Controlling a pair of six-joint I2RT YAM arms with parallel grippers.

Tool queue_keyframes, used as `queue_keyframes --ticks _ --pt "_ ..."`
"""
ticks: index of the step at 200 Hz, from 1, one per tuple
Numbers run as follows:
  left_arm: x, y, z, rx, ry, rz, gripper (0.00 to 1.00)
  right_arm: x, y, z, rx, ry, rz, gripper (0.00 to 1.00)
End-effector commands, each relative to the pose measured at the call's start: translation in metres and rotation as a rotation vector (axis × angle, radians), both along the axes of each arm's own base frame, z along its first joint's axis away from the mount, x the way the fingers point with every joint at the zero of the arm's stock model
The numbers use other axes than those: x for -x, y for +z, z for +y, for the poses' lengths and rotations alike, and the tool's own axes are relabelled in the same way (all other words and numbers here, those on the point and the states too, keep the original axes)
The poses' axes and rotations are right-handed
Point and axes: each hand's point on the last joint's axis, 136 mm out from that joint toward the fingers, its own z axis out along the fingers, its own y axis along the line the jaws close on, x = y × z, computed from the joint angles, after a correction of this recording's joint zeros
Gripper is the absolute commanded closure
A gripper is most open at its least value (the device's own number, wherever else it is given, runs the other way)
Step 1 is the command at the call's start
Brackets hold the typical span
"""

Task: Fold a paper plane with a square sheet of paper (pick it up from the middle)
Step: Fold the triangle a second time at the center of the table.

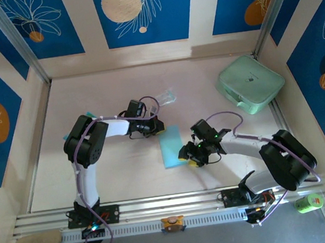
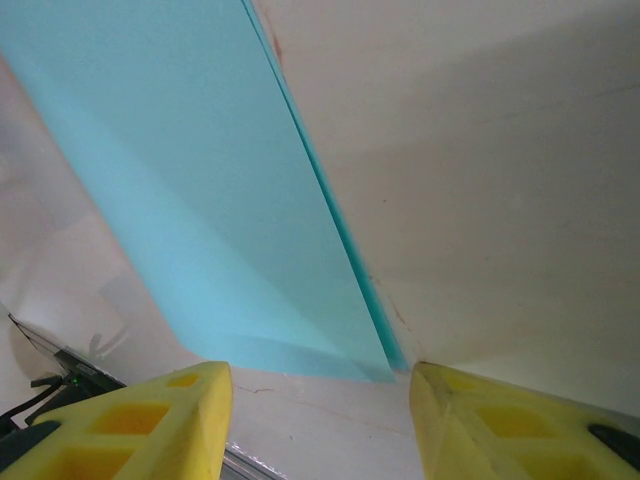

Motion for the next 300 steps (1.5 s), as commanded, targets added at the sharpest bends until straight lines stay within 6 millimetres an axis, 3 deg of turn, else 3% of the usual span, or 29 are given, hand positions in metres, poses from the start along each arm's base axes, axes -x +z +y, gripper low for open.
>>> queue_keyframes --ticks 1,39,107,160,210,256,280,300 --pt "0.017 -0.035 0.022 -0.095 0.033 0.113 0.99 -0.012 0.012 0.015 -0.075 0.014 -0.042 0.50" --pt "0.017 -0.032 0.020 -0.082 0.032 0.113 1.00 -0.025 0.027 0.025 -0.114 0.016 -0.100 0.51" --pt "0.016 -0.026 0.016 -0.058 0.029 0.106 0.99 -0.035 0.034 0.030 -0.169 0.064 -0.137 0.51" --pt "0.015 -0.027 0.015 -0.052 0.028 0.104 0.99 -0.063 0.044 0.036 -0.251 0.135 -0.206 0.50" --pt "0.010 -0.013 0.011 -0.012 0.033 0.068 0.96 -0.074 0.032 0.037 -0.292 0.130 -0.185 0.57" --pt "0.008 0.002 0.007 0.027 0.028 0.038 0.92 -0.072 0.022 0.036 -0.304 0.136 -0.177 0.71" --pt "0.005 0.019 0.003 0.061 0.026 0.001 0.84 -0.073 0.020 0.035 -0.309 0.140 -0.177 0.80" --pt "0.004 0.036 0.000 0.089 0.017 -0.039 0.71 -0.075 0.019 0.035 -0.309 0.135 -0.173 0.86"
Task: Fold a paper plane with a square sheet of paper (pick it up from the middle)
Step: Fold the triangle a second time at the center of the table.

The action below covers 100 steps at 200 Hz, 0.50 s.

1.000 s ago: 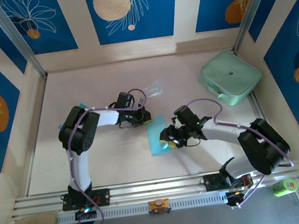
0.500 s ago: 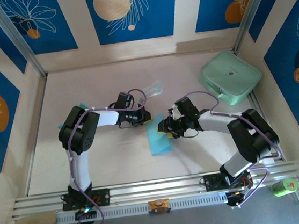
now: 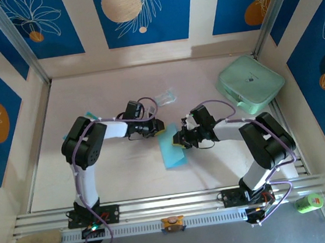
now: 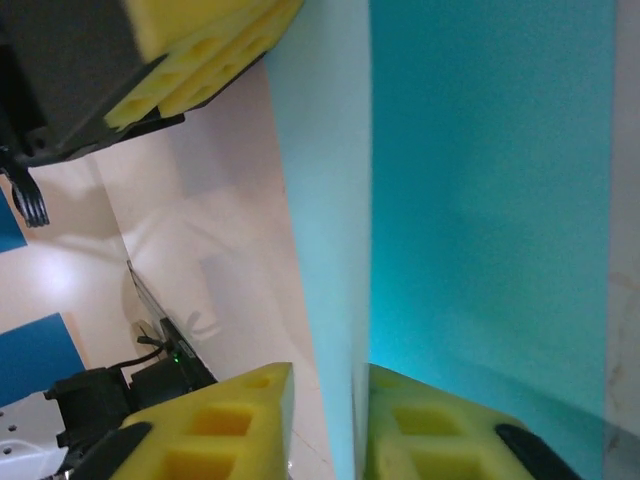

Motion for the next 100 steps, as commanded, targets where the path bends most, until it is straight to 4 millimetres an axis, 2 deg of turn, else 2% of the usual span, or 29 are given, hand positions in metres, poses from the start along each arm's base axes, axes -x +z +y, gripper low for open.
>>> queue_keyframes --ticks 1,41,70,100 --pt "0.000 0.026 -0.002 0.042 -0.008 -0.048 0.71 0.003 -0.003 0.000 -0.018 0.019 0.014 0.86" --pt "0.003 0.055 0.002 0.077 0.007 -0.135 0.51 -0.002 -0.008 -0.005 0.008 -0.026 0.017 0.94" --pt "0.008 0.071 0.009 0.072 0.031 -0.217 0.49 -0.010 -0.007 -0.007 0.014 -0.074 0.001 0.97" --pt "0.020 0.080 0.014 0.042 0.028 -0.300 0.49 -0.020 -0.006 -0.010 0.024 -0.116 -0.007 0.97"
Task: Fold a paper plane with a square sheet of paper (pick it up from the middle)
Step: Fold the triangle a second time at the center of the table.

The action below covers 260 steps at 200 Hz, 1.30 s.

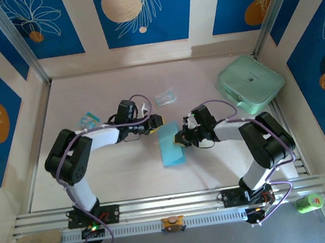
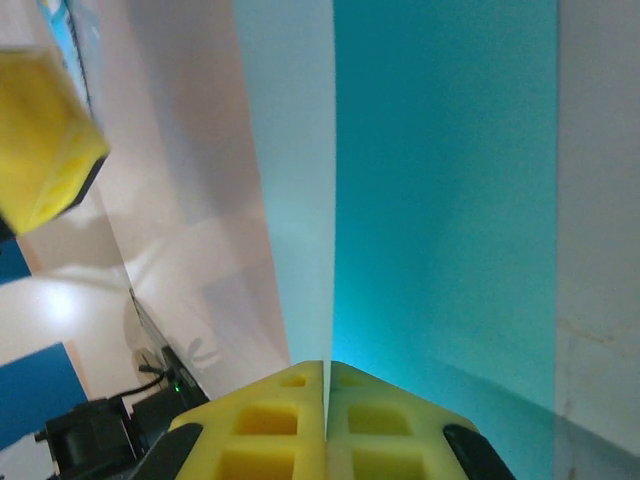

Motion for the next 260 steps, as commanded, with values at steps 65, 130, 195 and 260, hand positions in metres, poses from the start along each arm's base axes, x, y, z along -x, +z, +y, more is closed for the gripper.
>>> queue_keyframes --ticks 65,130,195,260 --pt "0.058 0.030 -0.012 -0.163 -0.117 -0.392 0.53 -0.005 0.007 -0.007 -0.032 0.022 0.014 0.84" --pt "0.113 0.006 -0.030 -0.346 -0.224 -0.672 0.50 -0.004 0.005 -0.004 -0.056 0.043 0.049 0.88" --pt "0.146 -0.014 -0.057 -0.605 -0.375 -0.931 0.34 -0.005 0.004 -0.006 -0.045 0.027 0.062 0.92" --pt "0.143 -0.031 -0.061 -0.931 -0.444 -1.125 0.30 -0.006 0.006 -0.005 -0.044 0.028 0.064 0.92"
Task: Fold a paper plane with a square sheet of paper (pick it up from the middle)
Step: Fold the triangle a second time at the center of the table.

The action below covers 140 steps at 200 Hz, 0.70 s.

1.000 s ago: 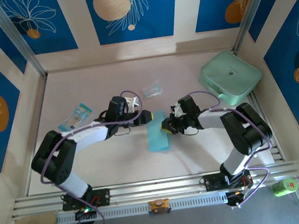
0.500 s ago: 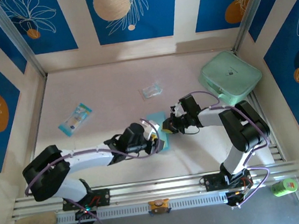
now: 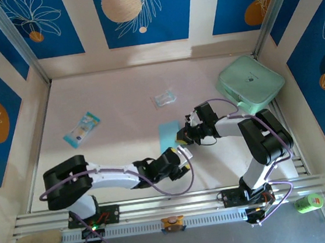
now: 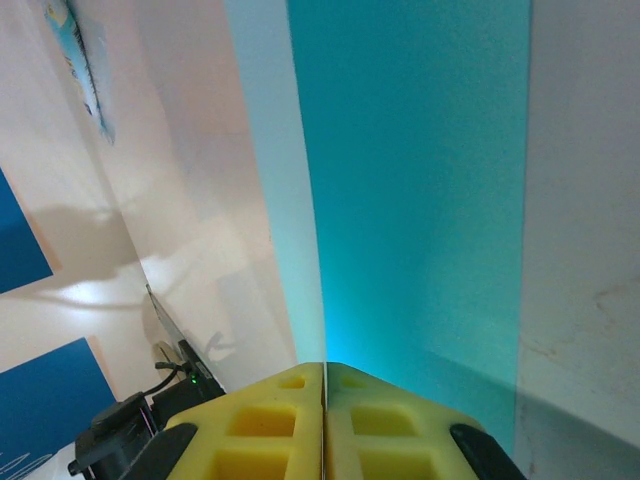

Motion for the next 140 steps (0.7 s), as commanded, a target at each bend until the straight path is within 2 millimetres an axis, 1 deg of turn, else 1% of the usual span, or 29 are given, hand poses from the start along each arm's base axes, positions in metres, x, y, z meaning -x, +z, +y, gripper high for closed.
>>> queue_keyframes --ticks 1,23,48,70,104,121,140 --pt "-0.0146 -0.0001 0.0073 -0.141 0.039 -0.150 0.30 -0.0002 0.0043 0.0025 -0.012 0.011 0.017 0.92" --pt "-0.0196 -0.0059 0.0092 -0.193 0.070 -0.178 0.30 -0.0007 0.0045 0.0024 -0.011 0.010 0.015 0.92" --pt "-0.0235 -0.0066 0.0098 -0.213 0.095 -0.198 0.32 -0.0010 0.0043 0.0023 -0.009 0.009 0.017 0.92" --pt "-0.0223 -0.0058 0.0086 -0.204 0.089 -0.193 0.37 -0.0014 0.0047 0.0021 -0.007 0.009 0.016 0.92" --pt "-0.0208 -0.0051 0.0102 -0.196 0.091 -0.181 0.56 -0.0010 0.0038 0.0009 0.000 0.008 0.018 0.90" --pt "-0.0201 -0.0044 0.0101 -0.184 0.093 -0.170 0.66 -0.0008 0.0039 0.0006 0.002 0.009 0.018 0.88" --pt "-0.0201 -0.0028 0.0102 -0.162 0.106 -0.149 0.75 -0.0009 0.0044 -0.0003 0.007 0.006 0.014 0.86"
